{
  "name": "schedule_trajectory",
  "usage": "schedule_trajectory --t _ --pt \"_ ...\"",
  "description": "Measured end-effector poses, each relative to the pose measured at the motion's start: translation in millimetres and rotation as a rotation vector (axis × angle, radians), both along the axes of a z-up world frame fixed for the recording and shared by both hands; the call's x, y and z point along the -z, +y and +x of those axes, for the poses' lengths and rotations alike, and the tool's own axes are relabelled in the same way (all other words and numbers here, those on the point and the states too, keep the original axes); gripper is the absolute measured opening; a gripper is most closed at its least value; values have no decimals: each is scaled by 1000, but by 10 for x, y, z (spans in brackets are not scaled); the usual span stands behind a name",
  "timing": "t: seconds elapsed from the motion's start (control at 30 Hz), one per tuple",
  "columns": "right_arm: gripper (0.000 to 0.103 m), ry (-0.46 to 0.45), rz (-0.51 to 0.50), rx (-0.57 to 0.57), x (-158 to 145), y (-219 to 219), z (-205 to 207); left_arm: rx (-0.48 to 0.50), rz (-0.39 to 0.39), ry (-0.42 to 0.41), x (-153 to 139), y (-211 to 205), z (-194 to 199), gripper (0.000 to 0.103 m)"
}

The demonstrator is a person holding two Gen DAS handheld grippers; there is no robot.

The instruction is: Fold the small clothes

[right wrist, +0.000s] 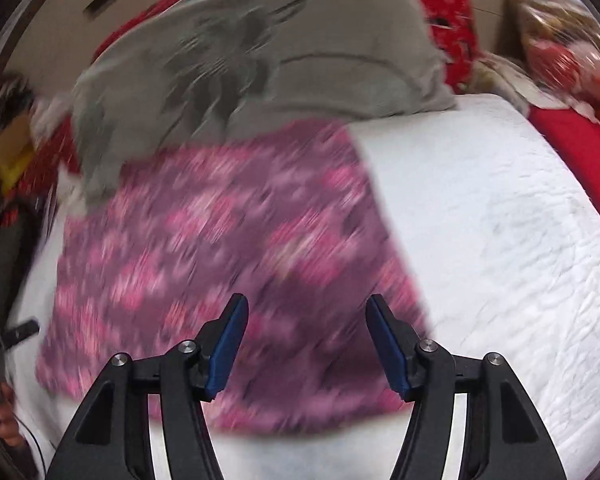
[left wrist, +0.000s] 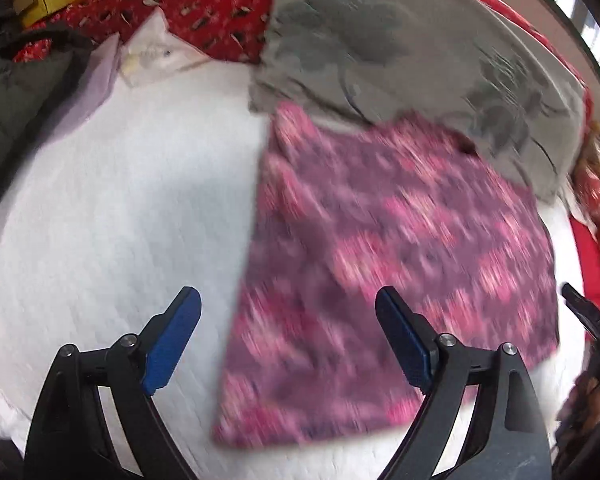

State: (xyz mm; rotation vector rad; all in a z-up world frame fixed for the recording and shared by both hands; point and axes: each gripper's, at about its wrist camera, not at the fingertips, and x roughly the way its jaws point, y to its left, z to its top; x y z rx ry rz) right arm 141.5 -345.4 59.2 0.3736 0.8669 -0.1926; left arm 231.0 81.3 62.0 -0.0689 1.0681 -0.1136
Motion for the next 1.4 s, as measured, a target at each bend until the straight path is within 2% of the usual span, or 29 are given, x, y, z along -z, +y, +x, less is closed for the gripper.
schedule_trajectory --t 0.1,0.2,0.3,0.37,0.4,0.5,0.57,0.63,0.67,0.73,0.8,0.83,0.87,0.9,0.97,1.07,1.13,1.23,1.3,1.4 --pt "63 5 42 60 14 -267 223 -46 -24 17 34 35 365 90" --pt "62 -20 53 94 70 -415 464 -52 -47 33 125 -41 646 90" --pt "62 -25 10 116 168 -427 622 -52 26 68 358 -178 862 90" --pt "60 44 -27 114 311 -409 760 -49 88 146 600 -217 1020 92" --pt "61 57 -53 99 341 -380 795 -53 73 132 600 -190 1032 94" --pt "60 26 -156 81 181 -261 765 -51 31 105 429 -100 973 92" --pt "59 -58 -126 50 52 -203 611 -37 -22 60 302 -21 846 92" --pt "61 -94 -71 31 44 -176 505 -12 -24 32 270 -34 682 92" --pt "61 -74 -56 17 100 -157 506 8 6 54 333 -75 632 92" --pt "59 69 -61 -4 334 -98 587 39 81 134 488 -154 605 92" --pt "58 25 -84 50 216 -70 495 42 52 149 468 -97 508 91" --pt "61 10 -103 75 116 -20 437 36 25 151 401 -29 465 91" --pt "62 -19 -103 65 33 46 383 30 8 151 353 27 449 91" --pt "62 -53 -96 20 -69 182 313 18 -12 150 291 114 444 91" --pt "62 -58 -90 -75 -150 448 261 -16 -23 146 191 274 452 91" --pt "62 -21 -80 -320 -162 1158 176 -70 -74 161 99 543 490 91" --pt "62 -11 -99 -456 -131 1635 81 -104 -139 186 75 702 477 91" --pt "62 -35 -180 -669 -71 2418 -148 -138 -217 230 95 898 433 91" --pt "62 -70 -255 -774 -33 2889 -291 -153 -245 250 123 986 379 91" --pt "66 -86 -377 -890 95 3372 -449 -155 -261 270 178 1087 365 91"
